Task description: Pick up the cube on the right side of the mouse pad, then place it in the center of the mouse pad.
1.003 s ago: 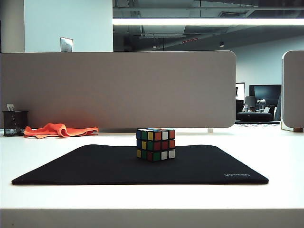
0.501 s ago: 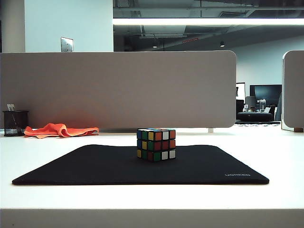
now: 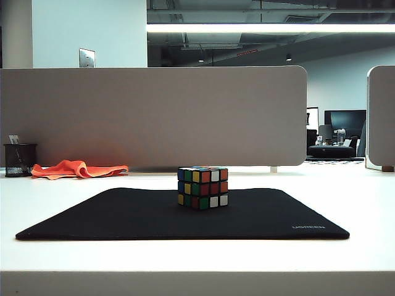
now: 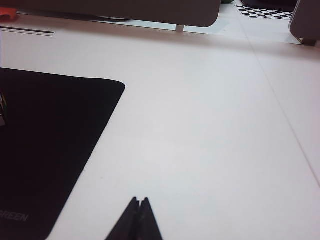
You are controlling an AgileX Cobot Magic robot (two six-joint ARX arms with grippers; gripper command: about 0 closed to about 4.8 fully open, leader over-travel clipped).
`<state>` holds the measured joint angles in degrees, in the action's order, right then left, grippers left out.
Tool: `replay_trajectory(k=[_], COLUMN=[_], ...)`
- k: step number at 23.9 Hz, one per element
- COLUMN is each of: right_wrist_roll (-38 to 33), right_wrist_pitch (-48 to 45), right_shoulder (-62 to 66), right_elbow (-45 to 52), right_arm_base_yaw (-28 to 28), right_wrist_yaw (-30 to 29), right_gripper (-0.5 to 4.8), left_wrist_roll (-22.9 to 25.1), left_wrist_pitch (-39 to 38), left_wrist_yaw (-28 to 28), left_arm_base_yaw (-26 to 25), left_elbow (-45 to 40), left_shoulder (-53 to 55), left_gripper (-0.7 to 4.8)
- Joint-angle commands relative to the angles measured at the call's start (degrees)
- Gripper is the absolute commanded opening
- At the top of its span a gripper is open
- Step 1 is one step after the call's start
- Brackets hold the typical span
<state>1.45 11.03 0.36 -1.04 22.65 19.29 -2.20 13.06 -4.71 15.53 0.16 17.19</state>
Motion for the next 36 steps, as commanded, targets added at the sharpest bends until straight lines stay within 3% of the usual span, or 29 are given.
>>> replay_trajectory(k=[1, 5, 36], right_wrist_roll=[0.37, 1.33, 1.79], right_wrist_pitch=[-1.05, -4.46, -2.97], right_shoulder=[0.04, 0.04, -0.44], right_elbow=[0.13, 0.96, 0.96], right_arm_base_yaw=[0.02, -0.33, -0.44], right_wrist_yaw=[0.07, 0.04, 0.07], right_gripper=[-0.01, 0.00, 0.00], left_wrist_roll=[0.28, 0.24, 0.24], left_wrist_pitch=[0.76, 1.66, -2.54], left_wrist_yaw=[0.02, 0.02, -0.02], left_arm_base_yaw=[-0.13, -0.15, -0.17], left_elbow=[0.20, 0.20, 0.22], left_shoulder=[-0.04, -0.07, -3.17], left_gripper=[-0.06, -0.06, -0.06])
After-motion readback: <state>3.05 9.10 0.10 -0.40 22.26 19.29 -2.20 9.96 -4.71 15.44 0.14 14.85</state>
